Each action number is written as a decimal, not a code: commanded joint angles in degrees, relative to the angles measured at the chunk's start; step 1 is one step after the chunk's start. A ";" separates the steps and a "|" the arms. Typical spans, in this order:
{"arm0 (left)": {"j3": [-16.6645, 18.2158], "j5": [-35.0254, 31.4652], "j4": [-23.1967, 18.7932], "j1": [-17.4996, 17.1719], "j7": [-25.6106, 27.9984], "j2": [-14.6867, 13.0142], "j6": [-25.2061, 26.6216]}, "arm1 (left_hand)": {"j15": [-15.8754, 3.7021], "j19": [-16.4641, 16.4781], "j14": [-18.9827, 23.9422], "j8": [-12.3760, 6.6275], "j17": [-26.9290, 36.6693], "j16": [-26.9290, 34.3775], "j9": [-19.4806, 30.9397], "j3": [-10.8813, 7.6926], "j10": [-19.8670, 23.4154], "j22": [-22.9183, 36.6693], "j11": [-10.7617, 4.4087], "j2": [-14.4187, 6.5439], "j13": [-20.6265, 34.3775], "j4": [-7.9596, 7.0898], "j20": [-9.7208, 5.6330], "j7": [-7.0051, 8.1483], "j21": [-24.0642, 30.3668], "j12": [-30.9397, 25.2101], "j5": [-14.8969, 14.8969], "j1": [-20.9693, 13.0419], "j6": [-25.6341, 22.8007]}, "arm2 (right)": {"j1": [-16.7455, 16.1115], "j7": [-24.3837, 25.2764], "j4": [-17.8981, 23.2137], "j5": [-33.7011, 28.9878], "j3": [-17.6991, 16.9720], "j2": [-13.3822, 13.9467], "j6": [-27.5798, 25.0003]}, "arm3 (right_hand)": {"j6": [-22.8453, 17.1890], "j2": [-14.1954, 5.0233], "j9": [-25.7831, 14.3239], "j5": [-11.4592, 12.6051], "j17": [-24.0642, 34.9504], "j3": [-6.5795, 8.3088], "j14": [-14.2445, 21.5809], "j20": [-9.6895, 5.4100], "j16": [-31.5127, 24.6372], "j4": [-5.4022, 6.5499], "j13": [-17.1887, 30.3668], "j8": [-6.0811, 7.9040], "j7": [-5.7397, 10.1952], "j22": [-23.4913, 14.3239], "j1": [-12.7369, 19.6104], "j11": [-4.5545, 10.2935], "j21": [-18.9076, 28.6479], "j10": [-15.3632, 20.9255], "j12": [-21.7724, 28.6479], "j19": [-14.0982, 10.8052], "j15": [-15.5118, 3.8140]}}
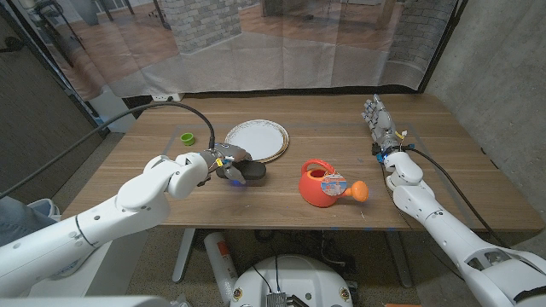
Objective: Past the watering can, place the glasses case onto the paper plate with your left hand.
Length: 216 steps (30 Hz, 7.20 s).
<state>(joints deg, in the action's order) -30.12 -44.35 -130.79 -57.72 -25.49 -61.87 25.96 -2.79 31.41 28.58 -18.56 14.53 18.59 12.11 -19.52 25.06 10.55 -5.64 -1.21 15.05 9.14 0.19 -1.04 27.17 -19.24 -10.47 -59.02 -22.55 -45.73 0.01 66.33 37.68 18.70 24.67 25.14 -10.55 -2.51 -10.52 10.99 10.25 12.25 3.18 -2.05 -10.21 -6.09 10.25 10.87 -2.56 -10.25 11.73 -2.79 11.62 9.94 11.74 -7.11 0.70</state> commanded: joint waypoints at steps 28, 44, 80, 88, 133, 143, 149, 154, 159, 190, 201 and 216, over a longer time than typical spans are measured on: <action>2.96 5.24 1.63 4.09 3.12 -0.88 -0.80 | -1.98 1.67 0.55 0.00 0.64 -0.44 0.36 -0.75 0.69 0.28 0.08 -5.76 0.76 -1.36 -1.90 0.03 0.71 0.66 0.01 -6.40 -1.12 | 0.71 0.58 0.57 -0.38 -0.07 0.24 -0.37 | -0.70 -0.33 -0.33 0.16 0.10 -0.29 0.75 -0.64 -0.42 0.04 0.30 0.35 0.08 -0.16 0.02 0.08 -0.20 0.77 0.38 -0.73 -0.11; 2.66 7.88 6.16 6.84 6.19 -0.50 -4.33 | -2.27 1.22 0.43 -0.14 0.83 -0.75 0.38 -0.76 1.65 0.29 -0.24 -5.66 1.05 -1.45 -2.09 0.61 0.70 0.56 0.03 -6.42 -2.10 | 0.89 1.62 0.79 -0.60 -0.05 -0.11 -0.65 | -0.80 -0.41 -0.33 0.18 0.09 -0.26 0.96 -0.71 -0.46 -0.02 0.30 0.38 0.04 -0.15 0.13 0.12 -0.09 1.02 0.46 -1.10 -0.20; -0.18 7.85 13.97 12.38 9.22 2.26 -7.39 | -2.38 0.07 0.08 0.29 1.33 -1.34 0.47 -1.30 1.69 0.35 0.04 -6.33 1.74 -1.52 -2.19 0.63 0.68 1.11 0.01 -7.03 -2.32 | -0.54 2.50 2.19 -0.54 -0.80 0.38 0.14 | -1.10 -0.45 -0.33 0.18 0.10 -0.31 1.86 -0.74 -0.60 -0.13 0.30 0.44 0.07 -0.15 0.29 0.37 0.09 1.75 0.64 -1.96 -0.38; -0.94 7.55 16.14 13.07 11.36 3.06 -8.85 | -2.43 0.06 0.18 0.24 1.41 -1.39 0.48 -1.32 1.95 0.35 -0.26 -6.31 1.87 -1.56 -2.28 0.99 0.76 1.11 0.04 -7.02 -2.70 | -1.18 2.94 3.15 -0.56 -0.88 0.55 -0.05 | -1.10 -0.48 -0.33 0.18 0.10 -0.32 1.86 -0.73 -0.57 -0.13 0.30 0.43 0.04 -0.15 0.31 0.36 0.08 1.77 0.63 -2.00 -0.41; -7.27 6.42 30.91 23.21 14.41 10.66 -21.17 | -3.20 -1.44 -0.22 0.59 1.79 -2.08 0.46 -1.29 2.29 0.38 -0.78 -6.04 2.56 -1.75 -2.60 1.86 0.65 1.64 0.07 -6.88 -3.49 | -2.58 4.92 4.63 -1.00 -1.11 0.46 -0.31 | -1.19 -0.55 -0.33 0.16 0.13 -0.40 1.99 -0.68 -0.48 -0.13 0.30 0.41 0.08 -0.16 0.32 0.35 -0.03 1.78 0.53 -2.07 -0.40; -9.50 6.74 36.42 26.11 15.33 13.44 -22.99 | -3.41 -1.48 0.01 0.51 1.86 -2.11 0.45 -1.28 2.61 0.39 -0.96 -6.01 2.69 -1.80 -2.68 2.13 0.74 1.68 0.07 -6.82 -4.06 | -2.17 4.66 4.07 -1.01 -0.85 0.16 -0.35 | -1.20 -0.62 -0.33 0.16 0.12 -0.39 2.00 -0.68 -0.45 -0.15 0.31 0.40 0.07 -0.16 0.38 0.30 -0.06 1.89 0.54 -2.08 -0.24; -10.28 6.74 38.00 27.12 15.53 13.95 -23.23 | -3.57 -1.51 0.01 0.50 1.89 -2.17 0.44 -1.28 2.82 0.39 -1.11 -5.99 2.76 -1.82 -2.79 2.31 0.78 1.68 0.07 -6.80 -4.29 | -2.50 5.03 4.32 -1.05 -0.95 0.19 -0.30 | -1.23 -0.62 -0.33 0.16 0.13 -0.41 2.07 -0.71 -0.47 -0.15 0.31 0.40 0.08 -0.16 0.38 0.36 -0.06 1.86 0.52 -2.11 -0.37; -11.12 6.18 39.17 27.95 16.02 14.46 -23.48 | -3.55 -1.77 -0.07 0.56 1.93 -2.27 0.43 -1.27 2.89 0.39 -1.16 -5.95 2.84 -1.85 -2.81 2.32 0.74 1.76 0.08 -6.75 -4.39 | -2.61 5.11 4.50 -1.06 -1.05 0.33 -0.31 | -1.25 -0.62 -0.33 0.15 0.13 -0.43 2.07 -0.69 -0.46 -0.15 0.31 0.41 0.05 -0.16 0.37 0.34 -0.07 2.00 0.56 -2.12 -0.34; -12.20 5.37 40.64 29.03 16.67 15.40 -23.96 | -3.57 -1.97 -0.07 0.58 1.95 -2.34 0.42 -1.25 2.95 0.39 -1.24 -5.93 2.90 -1.88 -2.89 2.39 0.72 1.82 0.09 -6.70 -4.55 | -2.64 5.02 4.58 -1.03 -1.07 0.40 -0.32 | -1.24 -0.62 -0.34 0.15 0.14 -0.44 2.06 -0.68 -0.45 -0.15 0.31 0.40 0.06 -0.16 0.37 0.27 -0.08 1.97 0.54 -2.14 -0.35; -16.54 4.71 45.99 32.20 16.95 18.95 -26.61 | -3.58 -2.85 -0.63 1.19 2.08 -2.88 0.39 -1.26 2.82 0.38 -1.38 -5.83 3.28 -1.91 -2.84 2.68 0.64 2.33 0.11 -6.63 -4.15 | -3.09 5.54 5.08 -1.19 -1.11 0.51 -0.50 | -1.31 -0.69 -0.34 0.12 0.15 -0.50 2.14 -0.73 -0.44 -0.12 0.31 0.39 0.04 -0.17 0.34 0.35 -0.12 1.96 0.47 -2.18 -0.42; -17.26 5.51 47.71 32.18 17.78 19.65 -27.07 | -3.46 -3.08 -0.78 1.33 2.14 -3.02 0.39 -1.26 2.75 0.38 -1.29 -5.83 3.39 -1.94 -2.72 2.57 0.62 2.49 0.11 -6.58 -4.11 | -3.36 6.05 5.35 -1.35 -1.11 0.50 -0.61 | -1.36 -0.71 -0.34 0.11 0.15 -0.52 2.17 -0.74 -0.43 -0.13 0.31 0.40 0.05 -0.17 0.36 0.31 -0.14 2.00 0.47 -2.17 -0.42; -18.03 5.13 47.86 32.30 17.86 19.89 -26.23 | -2.92 -8.66 -3.77 2.17 1.92 -4.63 0.38 -0.95 1.77 0.23 -1.88 -5.41 3.75 -2.19 -1.38 4.01 -1.49 3.41 0.29 -5.89 -3.23 | -3.19 5.70 4.60 -1.20 -1.00 0.30 -0.59 | -1.41 -0.75 -0.34 0.11 0.14 -0.53 2.16 -0.76 -0.40 -0.14 0.31 0.40 0.11 -0.17 0.40 0.34 -0.15 2.03 0.46 -2.19 -0.41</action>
<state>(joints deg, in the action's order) -47.57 -39.04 -83.28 -25.50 -7.77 -42.20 -0.88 -2.67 24.64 25.97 -16.62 16.54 14.50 12.41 -19.13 27.00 10.73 -7.11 -1.81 18.51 8.75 -1.65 1.48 26.46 -16.23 -9.96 -60.77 -25.38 -49.00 5.90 71.52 36.42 17.57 25.18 24.54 -11.46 -2.81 -10.52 10.99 10.25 12.10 4.92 -2.26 -10.61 -6.24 10.25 10.87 -2.66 -10.25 12.03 -2.47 11.63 11.67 12.19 -8.96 0.40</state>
